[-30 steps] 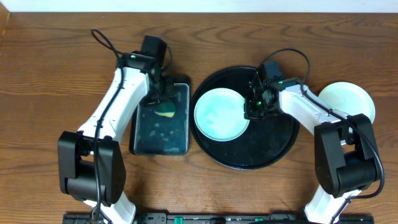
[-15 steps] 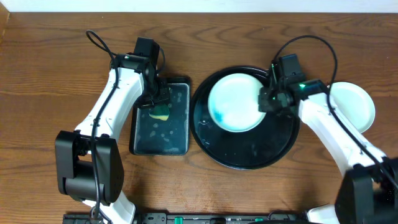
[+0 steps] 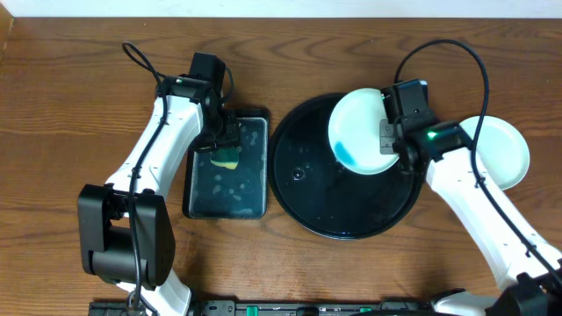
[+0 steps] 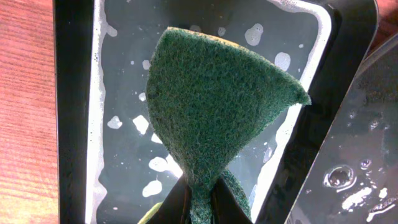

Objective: Clean dirty plates on tray and stack at the side

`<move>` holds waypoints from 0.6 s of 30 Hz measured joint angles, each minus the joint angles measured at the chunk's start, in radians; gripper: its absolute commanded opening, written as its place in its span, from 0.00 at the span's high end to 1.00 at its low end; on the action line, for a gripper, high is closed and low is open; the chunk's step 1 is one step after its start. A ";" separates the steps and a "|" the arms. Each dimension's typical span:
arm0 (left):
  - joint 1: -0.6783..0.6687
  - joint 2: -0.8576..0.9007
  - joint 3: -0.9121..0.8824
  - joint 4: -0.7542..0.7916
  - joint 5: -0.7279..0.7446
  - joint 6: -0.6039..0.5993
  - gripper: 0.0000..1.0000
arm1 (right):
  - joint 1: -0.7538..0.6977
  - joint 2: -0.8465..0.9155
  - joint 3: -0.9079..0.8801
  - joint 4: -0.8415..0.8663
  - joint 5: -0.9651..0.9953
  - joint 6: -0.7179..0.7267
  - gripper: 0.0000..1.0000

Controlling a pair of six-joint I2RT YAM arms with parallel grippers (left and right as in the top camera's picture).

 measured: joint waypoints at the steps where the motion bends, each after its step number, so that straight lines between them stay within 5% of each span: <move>1: 0.000 0.000 0.000 0.000 0.000 0.000 0.92 | 0.015 -0.007 0.000 0.008 0.029 -0.008 0.99; 18: 0.000 0.000 -0.173 0.173 0.000 0.003 0.92 | 0.290 -0.013 0.000 0.172 0.555 -0.203 0.99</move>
